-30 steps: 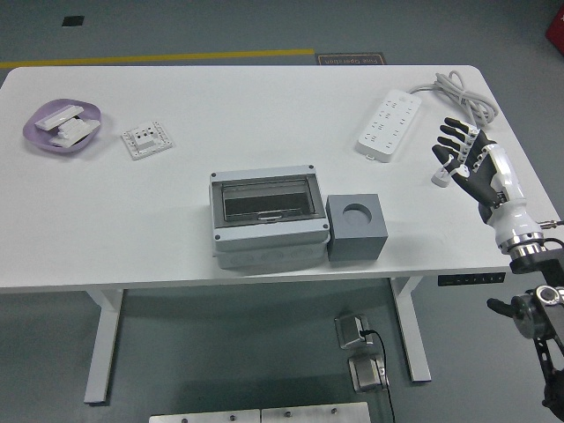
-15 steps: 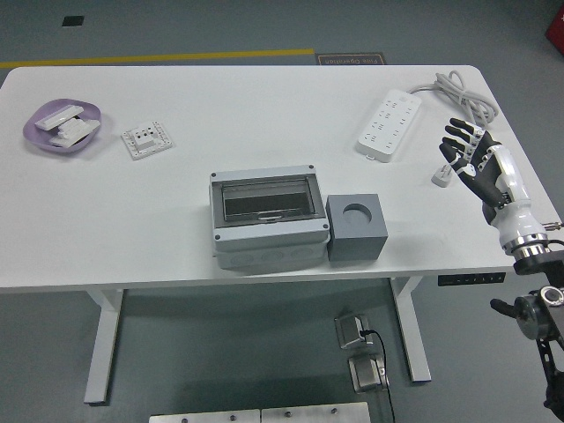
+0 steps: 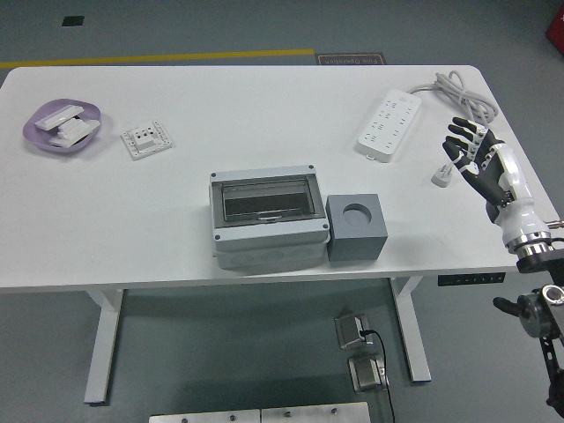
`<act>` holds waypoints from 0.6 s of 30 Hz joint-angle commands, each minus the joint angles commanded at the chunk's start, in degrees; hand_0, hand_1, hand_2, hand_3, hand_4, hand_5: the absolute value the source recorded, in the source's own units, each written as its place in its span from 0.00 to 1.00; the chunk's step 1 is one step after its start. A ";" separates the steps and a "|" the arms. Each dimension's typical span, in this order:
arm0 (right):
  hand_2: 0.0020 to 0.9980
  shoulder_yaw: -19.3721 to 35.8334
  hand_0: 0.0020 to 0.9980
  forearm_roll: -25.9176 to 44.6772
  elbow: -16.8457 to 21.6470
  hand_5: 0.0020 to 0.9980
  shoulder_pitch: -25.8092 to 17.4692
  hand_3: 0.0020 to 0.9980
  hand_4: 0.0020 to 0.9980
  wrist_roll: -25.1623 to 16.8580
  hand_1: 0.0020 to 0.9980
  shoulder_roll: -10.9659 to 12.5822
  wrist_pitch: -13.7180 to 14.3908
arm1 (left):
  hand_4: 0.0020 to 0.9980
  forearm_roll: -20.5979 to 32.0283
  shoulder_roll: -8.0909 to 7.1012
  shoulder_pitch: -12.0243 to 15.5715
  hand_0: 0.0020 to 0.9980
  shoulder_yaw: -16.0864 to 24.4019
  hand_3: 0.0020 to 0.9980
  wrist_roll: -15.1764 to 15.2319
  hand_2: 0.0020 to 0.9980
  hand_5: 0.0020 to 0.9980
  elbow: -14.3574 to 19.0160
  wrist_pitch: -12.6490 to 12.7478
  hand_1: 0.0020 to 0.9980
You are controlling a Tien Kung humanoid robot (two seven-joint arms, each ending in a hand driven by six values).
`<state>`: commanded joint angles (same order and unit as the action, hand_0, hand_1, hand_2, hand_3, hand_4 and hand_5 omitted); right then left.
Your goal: Pick up the cylinder from the cube,place it in the box,flap close box
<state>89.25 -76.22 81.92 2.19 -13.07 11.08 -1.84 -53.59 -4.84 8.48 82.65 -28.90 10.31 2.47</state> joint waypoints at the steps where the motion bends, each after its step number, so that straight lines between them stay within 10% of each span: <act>1: 0.82 -0.07 0.86 -0.07 0.02 0.56 0.09 0.79 0.96 0.01 0.80 0.01 -0.01 | 0.91 0.01 0.01 0.00 0.90 -0.02 0.92 -0.02 0.85 0.71 0.00 0.01 0.81; 18: 0.81 -0.60 0.85 0.19 0.07 0.58 0.43 0.79 0.95 0.07 0.79 0.20 -0.22 | 0.90 -0.30 0.17 -0.24 0.90 -0.16 0.91 0.00 0.84 0.68 0.00 -0.02 0.81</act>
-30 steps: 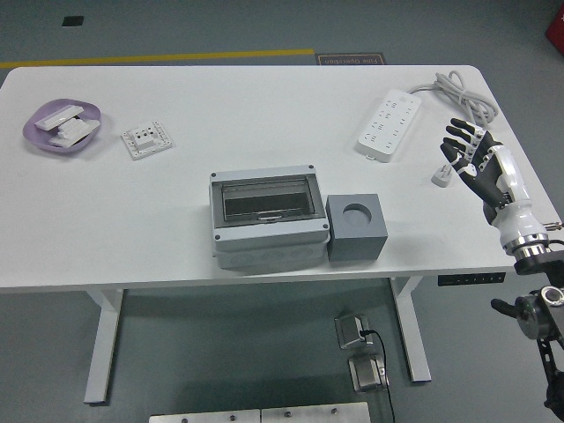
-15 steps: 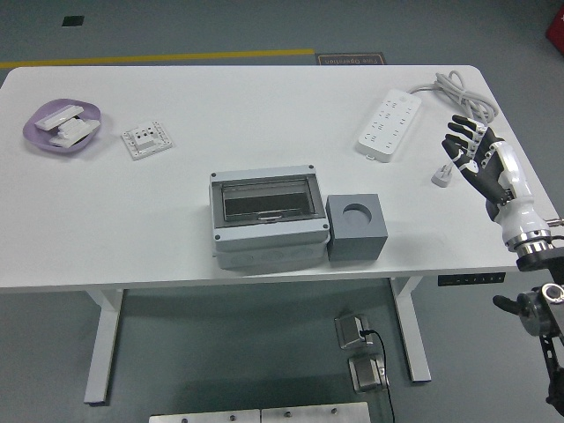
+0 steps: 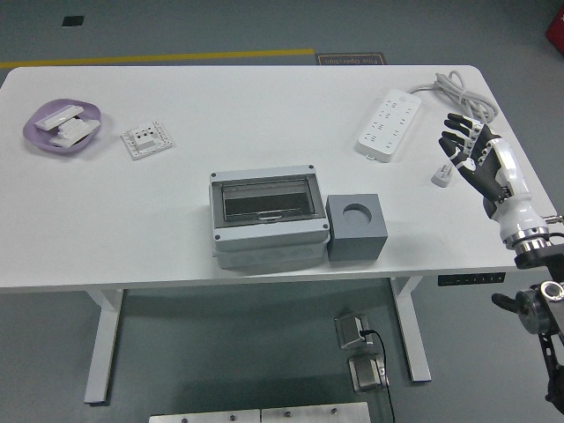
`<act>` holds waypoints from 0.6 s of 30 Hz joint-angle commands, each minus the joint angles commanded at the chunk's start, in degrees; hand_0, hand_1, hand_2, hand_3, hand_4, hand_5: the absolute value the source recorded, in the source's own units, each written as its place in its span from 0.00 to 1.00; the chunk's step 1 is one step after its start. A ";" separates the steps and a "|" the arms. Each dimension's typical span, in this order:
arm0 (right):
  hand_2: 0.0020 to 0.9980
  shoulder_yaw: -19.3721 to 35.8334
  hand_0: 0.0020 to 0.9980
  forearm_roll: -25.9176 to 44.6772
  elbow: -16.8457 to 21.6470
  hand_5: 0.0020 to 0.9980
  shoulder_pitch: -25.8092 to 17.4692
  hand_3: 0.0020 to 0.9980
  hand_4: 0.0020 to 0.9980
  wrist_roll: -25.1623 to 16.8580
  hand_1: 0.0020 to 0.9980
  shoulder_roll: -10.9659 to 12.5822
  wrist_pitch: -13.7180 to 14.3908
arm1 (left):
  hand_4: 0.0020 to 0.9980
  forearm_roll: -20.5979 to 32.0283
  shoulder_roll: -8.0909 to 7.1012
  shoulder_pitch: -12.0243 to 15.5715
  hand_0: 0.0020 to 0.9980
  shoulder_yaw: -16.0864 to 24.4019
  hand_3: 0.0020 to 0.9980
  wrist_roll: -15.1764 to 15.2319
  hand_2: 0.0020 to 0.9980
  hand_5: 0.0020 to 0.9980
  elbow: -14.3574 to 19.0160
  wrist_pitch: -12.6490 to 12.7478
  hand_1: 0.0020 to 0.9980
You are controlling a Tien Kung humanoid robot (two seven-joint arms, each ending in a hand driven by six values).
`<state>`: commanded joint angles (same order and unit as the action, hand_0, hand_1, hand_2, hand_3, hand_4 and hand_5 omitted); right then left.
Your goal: Pick up the cylinder from the cube,place it in the box,flap close box
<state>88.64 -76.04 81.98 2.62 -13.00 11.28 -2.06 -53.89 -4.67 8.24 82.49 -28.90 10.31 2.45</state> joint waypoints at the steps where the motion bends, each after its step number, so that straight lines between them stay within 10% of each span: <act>1: 0.81 0.01 0.85 -0.01 0.01 0.58 0.01 0.79 0.95 0.00 0.79 0.00 0.00 | 0.90 0.01 -0.01 0.00 0.90 -0.02 0.91 0.01 0.84 0.68 0.00 0.00 0.81; 18: 0.81 0.44 0.84 0.01 0.04 0.58 0.07 0.79 0.95 -0.02 0.78 0.06 -0.09 | 0.89 0.35 0.08 0.32 0.90 -0.38 0.91 -0.17 0.84 0.66 0.00 0.09 0.81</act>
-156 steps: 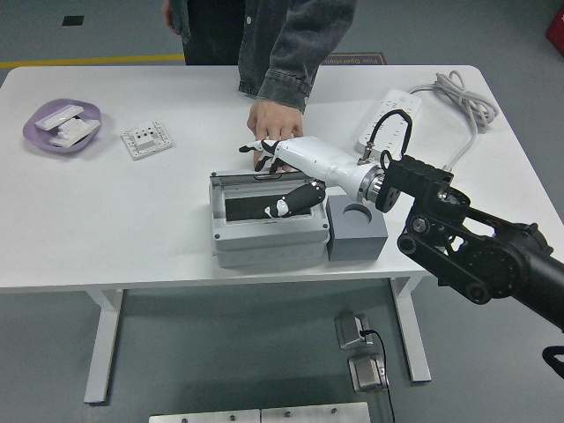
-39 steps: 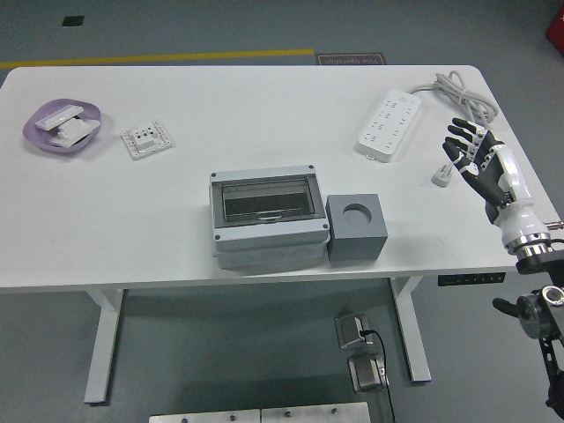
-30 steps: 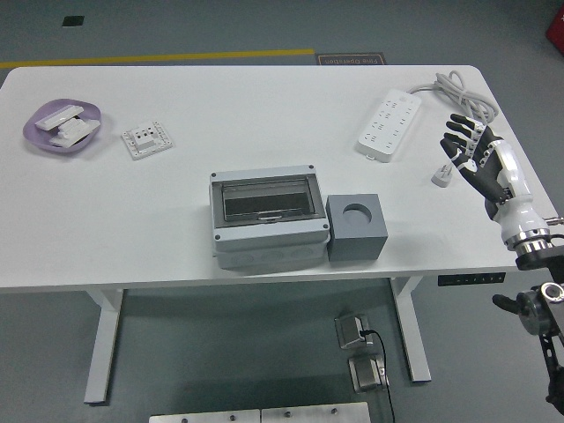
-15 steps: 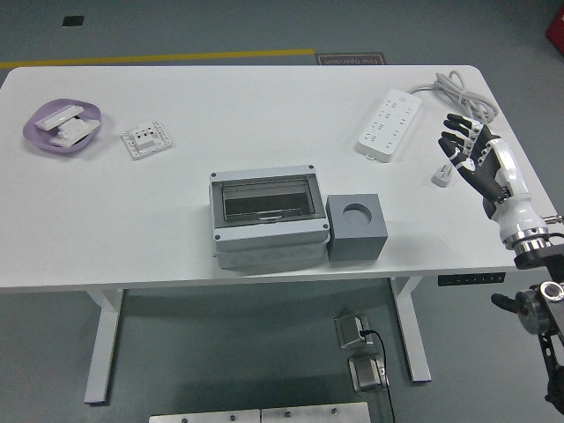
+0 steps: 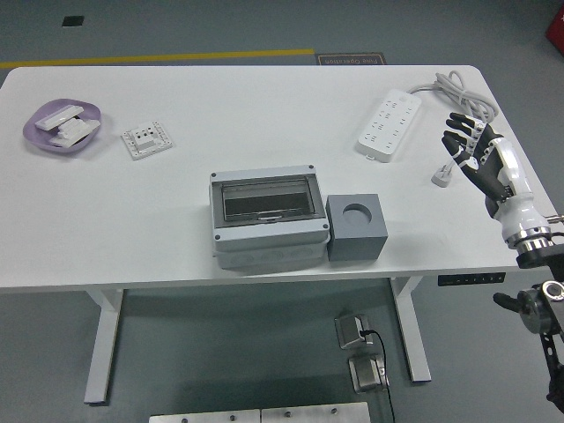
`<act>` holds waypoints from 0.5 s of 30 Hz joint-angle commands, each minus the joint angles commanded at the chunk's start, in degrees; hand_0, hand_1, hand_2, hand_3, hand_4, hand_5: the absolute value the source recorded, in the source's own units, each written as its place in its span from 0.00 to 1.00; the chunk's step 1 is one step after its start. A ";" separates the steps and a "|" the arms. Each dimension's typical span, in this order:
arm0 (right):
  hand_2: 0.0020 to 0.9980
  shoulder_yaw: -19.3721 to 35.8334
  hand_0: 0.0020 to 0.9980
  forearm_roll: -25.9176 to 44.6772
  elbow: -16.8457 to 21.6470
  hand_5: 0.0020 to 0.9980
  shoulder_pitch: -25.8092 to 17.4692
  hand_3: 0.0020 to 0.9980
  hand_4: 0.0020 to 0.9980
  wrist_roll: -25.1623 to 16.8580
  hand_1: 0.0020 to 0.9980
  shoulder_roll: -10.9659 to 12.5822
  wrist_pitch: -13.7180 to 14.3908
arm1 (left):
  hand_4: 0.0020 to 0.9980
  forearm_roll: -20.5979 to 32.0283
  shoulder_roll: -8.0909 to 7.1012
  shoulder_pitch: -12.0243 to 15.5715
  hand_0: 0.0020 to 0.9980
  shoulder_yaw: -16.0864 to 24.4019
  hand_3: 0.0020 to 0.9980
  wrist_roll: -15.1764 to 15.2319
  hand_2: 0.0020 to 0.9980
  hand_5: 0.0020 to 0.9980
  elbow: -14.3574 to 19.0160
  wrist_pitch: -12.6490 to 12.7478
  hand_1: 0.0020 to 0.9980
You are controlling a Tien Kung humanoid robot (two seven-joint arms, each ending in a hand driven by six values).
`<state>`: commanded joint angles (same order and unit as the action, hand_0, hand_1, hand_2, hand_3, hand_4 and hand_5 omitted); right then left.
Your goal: Pick up the cylinder from the cube,place it in the box,flap close box
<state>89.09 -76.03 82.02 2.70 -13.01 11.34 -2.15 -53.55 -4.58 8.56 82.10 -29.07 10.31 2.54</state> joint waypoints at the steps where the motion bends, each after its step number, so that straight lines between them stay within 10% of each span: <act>1: 0.81 0.00 0.84 0.00 -0.02 0.58 0.00 0.79 0.95 0.01 0.78 -0.03 -0.01 | 0.89 -0.01 -0.02 0.04 0.90 0.01 0.91 -0.01 0.84 0.66 0.00 0.02 0.81; 15: 0.81 0.04 0.84 0.30 0.03 0.58 -0.31 0.79 0.94 -0.03 0.78 -0.03 0.02 | 0.88 -1.08 -0.24 -0.01 0.90 0.84 0.91 -0.27 0.84 0.64 0.00 0.96 0.81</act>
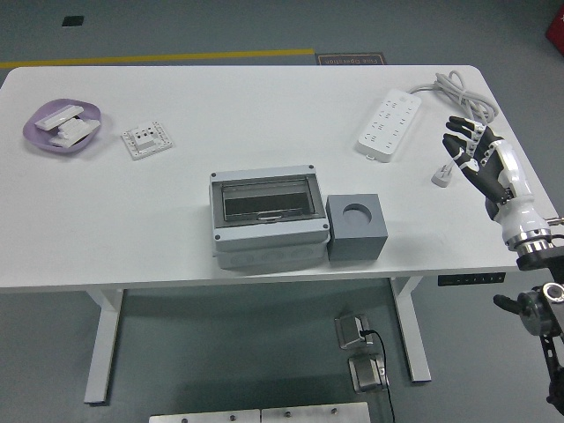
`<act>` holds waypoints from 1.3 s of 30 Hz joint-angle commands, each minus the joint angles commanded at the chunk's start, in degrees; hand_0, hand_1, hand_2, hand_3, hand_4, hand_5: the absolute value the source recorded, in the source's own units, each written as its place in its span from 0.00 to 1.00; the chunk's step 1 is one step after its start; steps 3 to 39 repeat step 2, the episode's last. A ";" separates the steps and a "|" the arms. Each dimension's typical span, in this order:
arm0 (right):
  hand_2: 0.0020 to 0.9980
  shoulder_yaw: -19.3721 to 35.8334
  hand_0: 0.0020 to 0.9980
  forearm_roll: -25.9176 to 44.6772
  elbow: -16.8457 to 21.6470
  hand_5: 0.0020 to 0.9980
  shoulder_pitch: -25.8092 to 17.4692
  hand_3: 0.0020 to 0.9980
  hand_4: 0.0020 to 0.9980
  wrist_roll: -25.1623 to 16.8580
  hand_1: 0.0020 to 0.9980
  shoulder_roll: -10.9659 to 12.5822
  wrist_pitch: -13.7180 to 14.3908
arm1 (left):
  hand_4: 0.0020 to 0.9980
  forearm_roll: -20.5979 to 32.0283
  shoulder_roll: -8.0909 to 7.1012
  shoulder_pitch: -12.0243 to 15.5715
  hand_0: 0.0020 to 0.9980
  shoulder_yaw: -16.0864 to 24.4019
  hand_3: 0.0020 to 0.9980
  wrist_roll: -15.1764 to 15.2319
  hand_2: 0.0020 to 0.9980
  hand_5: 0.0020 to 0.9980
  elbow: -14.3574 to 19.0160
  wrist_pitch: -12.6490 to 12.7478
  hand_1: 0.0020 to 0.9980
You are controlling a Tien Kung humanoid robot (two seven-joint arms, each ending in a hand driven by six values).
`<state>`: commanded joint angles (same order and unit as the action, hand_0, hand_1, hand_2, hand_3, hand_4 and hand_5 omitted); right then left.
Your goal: Pick up the cylinder from the cube,place it in the box,flap close box
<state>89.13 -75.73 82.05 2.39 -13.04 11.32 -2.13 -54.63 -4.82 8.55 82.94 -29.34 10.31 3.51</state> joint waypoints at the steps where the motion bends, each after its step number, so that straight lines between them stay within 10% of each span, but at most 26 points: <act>1: 0.81 0.00 0.84 0.00 0.00 0.58 0.04 0.79 0.94 -0.01 0.78 -0.01 0.01 | 0.88 -0.13 0.00 -0.01 0.90 0.07 0.91 -0.06 0.84 0.64 0.00 0.09 0.81; 39: 0.81 0.01 0.84 0.00 0.00 0.58 0.07 0.79 0.94 -0.02 0.78 -0.02 0.03 | 0.88 -0.30 0.00 -0.02 0.90 0.16 0.91 -0.15 0.84 0.64 0.00 0.18 0.81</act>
